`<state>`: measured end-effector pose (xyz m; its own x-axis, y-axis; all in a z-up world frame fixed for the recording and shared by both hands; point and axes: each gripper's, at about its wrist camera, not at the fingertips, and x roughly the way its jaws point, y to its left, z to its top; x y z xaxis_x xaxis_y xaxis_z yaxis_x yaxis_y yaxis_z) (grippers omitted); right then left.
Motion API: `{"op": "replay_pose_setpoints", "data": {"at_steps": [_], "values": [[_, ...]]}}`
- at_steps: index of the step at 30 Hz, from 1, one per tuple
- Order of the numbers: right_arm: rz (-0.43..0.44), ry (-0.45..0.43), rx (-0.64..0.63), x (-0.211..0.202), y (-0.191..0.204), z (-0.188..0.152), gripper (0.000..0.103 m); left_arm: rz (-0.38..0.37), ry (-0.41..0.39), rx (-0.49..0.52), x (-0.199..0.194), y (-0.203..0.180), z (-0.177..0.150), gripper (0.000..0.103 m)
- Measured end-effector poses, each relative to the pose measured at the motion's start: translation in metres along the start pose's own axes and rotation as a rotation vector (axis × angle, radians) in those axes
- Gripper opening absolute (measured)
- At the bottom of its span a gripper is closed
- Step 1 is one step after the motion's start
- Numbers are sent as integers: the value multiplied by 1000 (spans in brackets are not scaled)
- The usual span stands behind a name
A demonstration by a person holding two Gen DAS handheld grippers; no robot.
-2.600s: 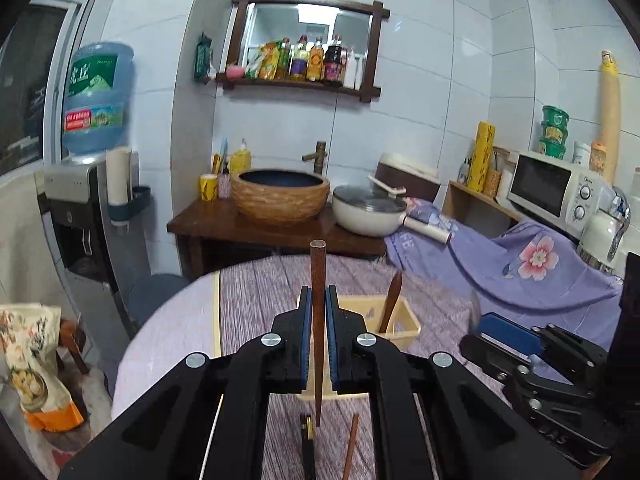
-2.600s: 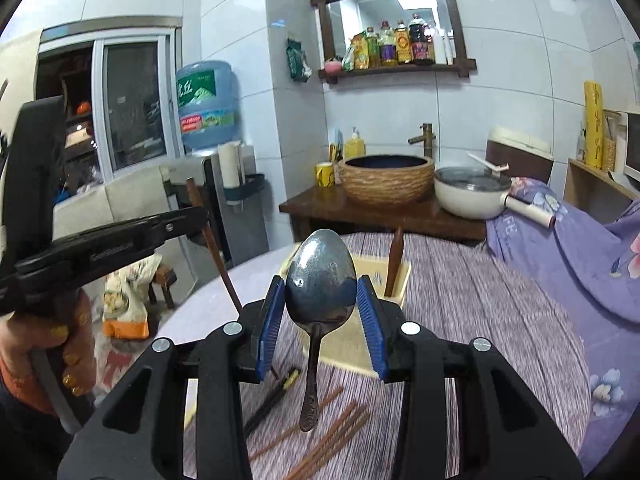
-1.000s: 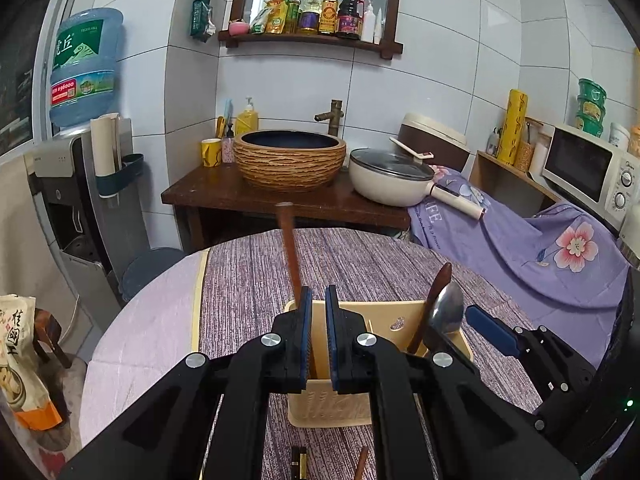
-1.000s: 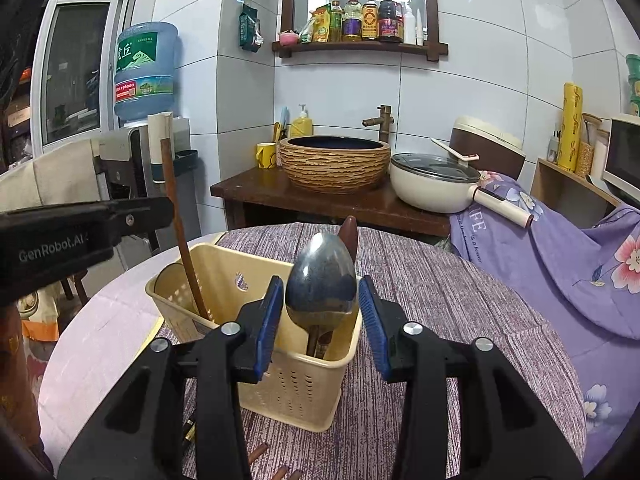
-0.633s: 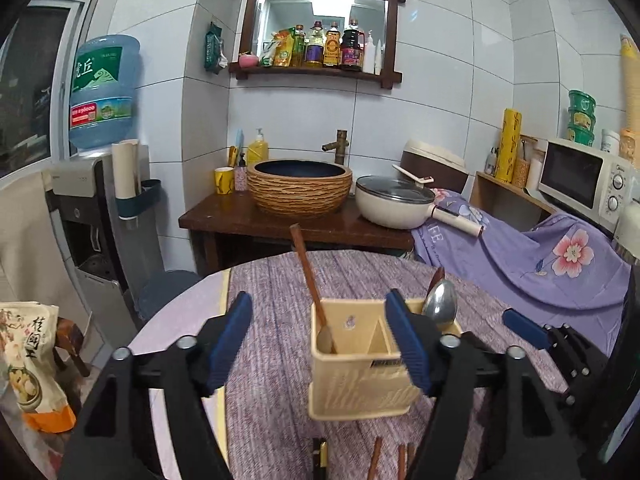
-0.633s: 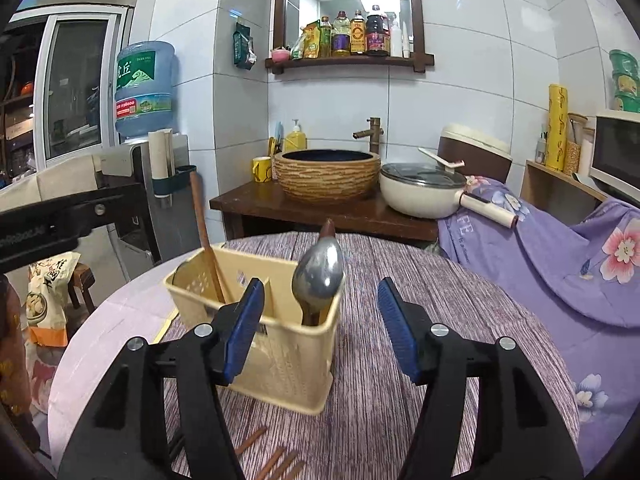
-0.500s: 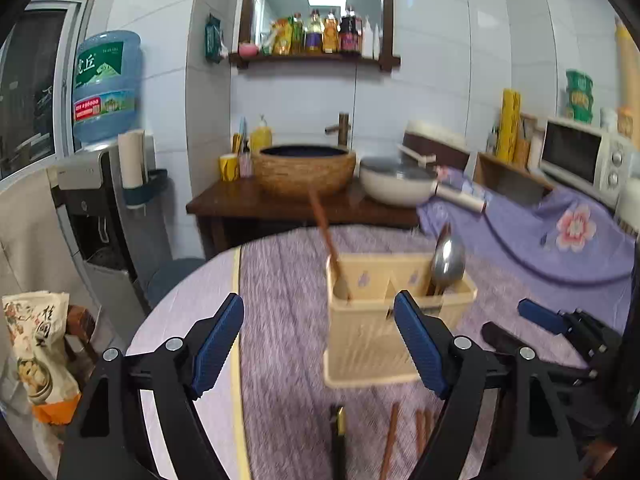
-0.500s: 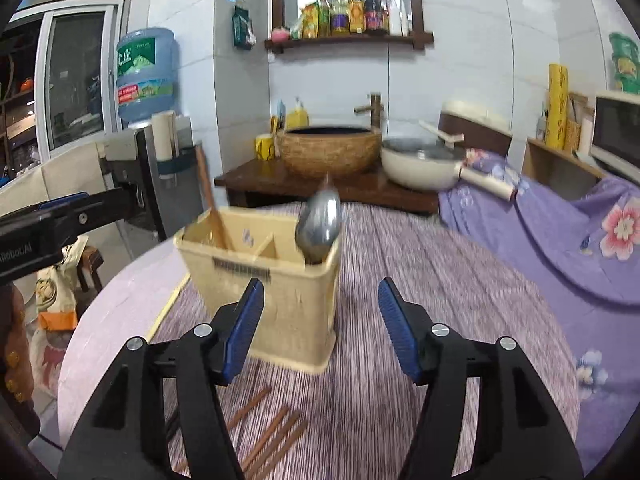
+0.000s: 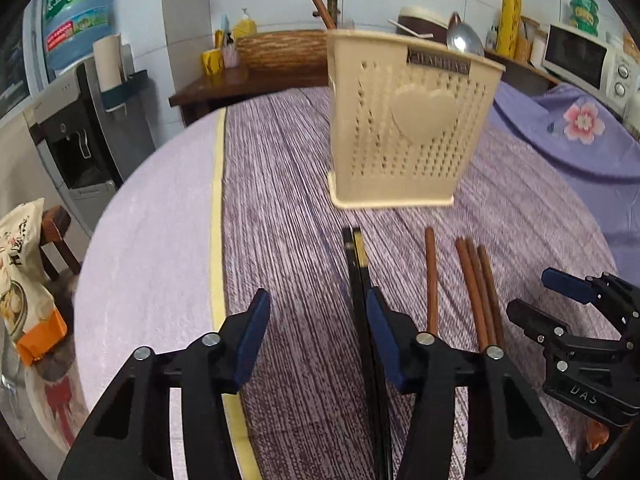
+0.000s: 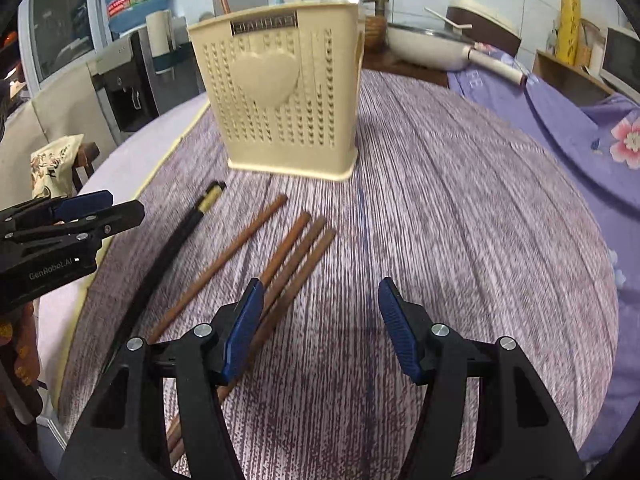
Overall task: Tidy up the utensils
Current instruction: 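Move both open tools back down to the remaining chopsticks, then grasp the black chopsticks with the left tool while the right tool grasps brown chopsticks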
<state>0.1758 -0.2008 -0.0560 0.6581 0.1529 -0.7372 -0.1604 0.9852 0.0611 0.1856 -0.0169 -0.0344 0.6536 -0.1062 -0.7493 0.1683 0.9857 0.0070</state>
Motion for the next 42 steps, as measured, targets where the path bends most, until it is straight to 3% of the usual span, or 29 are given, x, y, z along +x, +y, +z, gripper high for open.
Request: {"op": "replay_pose_setpoints", "data": {"at_steps": [13,21,36,42], "values": [[1,53,36,13,1,-2,53,-9,46,7,20,-9,-12,40],[-4,68,31,17,-3,3,53,24,46,16,22,-4,-9,40],[-8,90,86,32,-5,21,29,65,75,-8,44,-2,10,41],[-41,90,113,44,-4,35,21,65,83,-41,53,-4,22,33]]}}
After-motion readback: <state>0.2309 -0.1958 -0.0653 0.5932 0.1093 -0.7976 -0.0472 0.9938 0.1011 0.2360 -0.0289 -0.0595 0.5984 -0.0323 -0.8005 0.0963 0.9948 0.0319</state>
